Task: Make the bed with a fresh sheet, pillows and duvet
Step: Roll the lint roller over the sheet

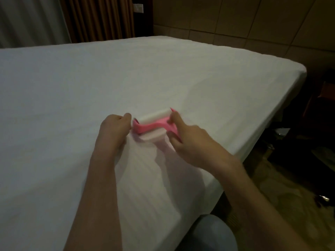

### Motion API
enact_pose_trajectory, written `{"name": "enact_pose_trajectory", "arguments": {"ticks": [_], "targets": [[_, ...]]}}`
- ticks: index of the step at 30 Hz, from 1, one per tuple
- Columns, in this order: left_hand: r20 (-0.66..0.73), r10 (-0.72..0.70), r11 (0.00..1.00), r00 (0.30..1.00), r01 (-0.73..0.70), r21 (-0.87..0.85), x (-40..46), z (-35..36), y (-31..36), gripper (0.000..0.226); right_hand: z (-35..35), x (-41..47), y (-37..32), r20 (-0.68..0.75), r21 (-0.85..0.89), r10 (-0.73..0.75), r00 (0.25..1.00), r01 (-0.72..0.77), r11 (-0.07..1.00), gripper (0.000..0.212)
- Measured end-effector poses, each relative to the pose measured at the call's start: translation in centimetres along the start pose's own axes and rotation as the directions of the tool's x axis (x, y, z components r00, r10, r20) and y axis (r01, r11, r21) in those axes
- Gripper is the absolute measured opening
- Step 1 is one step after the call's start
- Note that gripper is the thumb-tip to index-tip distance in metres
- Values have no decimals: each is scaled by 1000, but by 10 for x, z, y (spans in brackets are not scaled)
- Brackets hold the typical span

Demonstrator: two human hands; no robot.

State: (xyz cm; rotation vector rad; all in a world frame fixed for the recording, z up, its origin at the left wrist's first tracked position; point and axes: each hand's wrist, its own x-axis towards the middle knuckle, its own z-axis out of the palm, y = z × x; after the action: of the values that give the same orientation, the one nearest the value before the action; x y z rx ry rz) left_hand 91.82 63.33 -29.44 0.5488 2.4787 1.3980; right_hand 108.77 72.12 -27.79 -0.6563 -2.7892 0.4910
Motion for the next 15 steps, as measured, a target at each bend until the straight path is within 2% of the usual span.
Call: {"name": "enact_pose_trajectory", "arguments": {"ticks": [6, 10, 15], "targets": [[-35, 20, 1000, 999, -21, -13, -1, -2, -1, 42, 4, 34, -20, -6, -22, -2, 1000, 2, 1000, 22], [-7, 2, 999, 1000, -2, 34, 2, 0, -3, 31, -5, -14, -4, 16, -29, -35, 999, 36, 999, 33], [-6, 54, 988, 998, -53, 142, 0, 5, 0, 33, -33, -96, 19, 114, -10, 6, 993, -5, 1000, 16]]}}
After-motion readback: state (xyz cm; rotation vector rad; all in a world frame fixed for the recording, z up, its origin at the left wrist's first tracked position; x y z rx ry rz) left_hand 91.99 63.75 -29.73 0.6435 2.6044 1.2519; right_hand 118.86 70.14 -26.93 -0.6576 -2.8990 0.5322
